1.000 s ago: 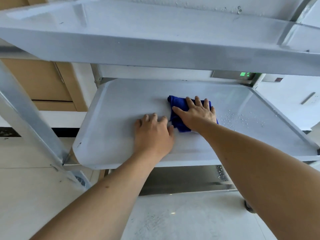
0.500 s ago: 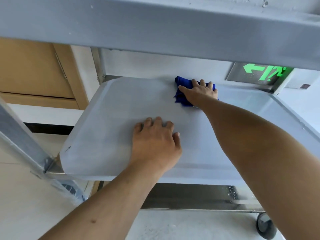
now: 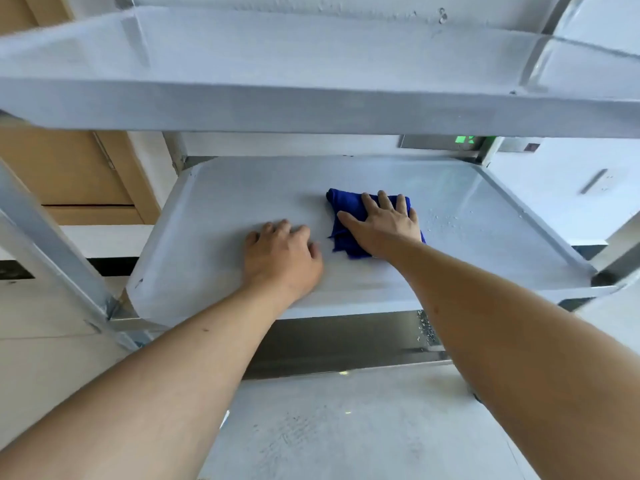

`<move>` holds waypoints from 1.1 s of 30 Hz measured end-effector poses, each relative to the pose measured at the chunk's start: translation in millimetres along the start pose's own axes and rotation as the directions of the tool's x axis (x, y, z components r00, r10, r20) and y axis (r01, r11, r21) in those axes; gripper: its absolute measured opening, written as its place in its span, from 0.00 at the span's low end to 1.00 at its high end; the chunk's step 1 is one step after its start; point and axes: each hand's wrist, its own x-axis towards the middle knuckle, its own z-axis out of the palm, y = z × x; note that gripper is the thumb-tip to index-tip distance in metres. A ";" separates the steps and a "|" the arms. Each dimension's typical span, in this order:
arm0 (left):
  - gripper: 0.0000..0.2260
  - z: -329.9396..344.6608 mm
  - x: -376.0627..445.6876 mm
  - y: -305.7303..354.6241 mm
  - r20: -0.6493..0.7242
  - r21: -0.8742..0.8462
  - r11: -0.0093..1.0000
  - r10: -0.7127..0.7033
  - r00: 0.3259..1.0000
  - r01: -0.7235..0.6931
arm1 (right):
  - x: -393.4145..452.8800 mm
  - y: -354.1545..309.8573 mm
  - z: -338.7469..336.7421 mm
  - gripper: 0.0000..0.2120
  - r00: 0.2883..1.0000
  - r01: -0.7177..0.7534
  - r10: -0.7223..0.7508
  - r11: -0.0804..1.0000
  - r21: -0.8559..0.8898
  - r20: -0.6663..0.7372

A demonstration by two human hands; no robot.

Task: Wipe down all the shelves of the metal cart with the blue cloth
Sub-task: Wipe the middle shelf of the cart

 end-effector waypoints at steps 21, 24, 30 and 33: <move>0.15 14.3 24.0 118.7 0.080 -0.036 0.986 0.164 0.983 -0.162 | -113.0 109.5 -25.9 0.40 0.977 -0.211 0.212 0.977 0.015 -0.015; 0.20 27.5 25.7 134.8 0.107 -0.060 0.982 0.185 0.977 -0.179 | -101.9 123.1 -28.1 0.41 0.973 -0.233 0.233 0.973 -0.001 -0.009; 0.21 41.1 29.7 132.1 0.032 -0.066 0.981 0.187 0.982 -0.184 | -68.5 122.8 -26.8 0.46 0.968 -0.248 0.249 0.968 -0.045 0.018; 0.19 42.8 27.8 132.7 -0.013 -0.023 0.975 0.222 0.975 -0.222 | -44.0 123.3 -27.0 0.46 0.974 -0.224 0.225 0.973 -0.053 0.014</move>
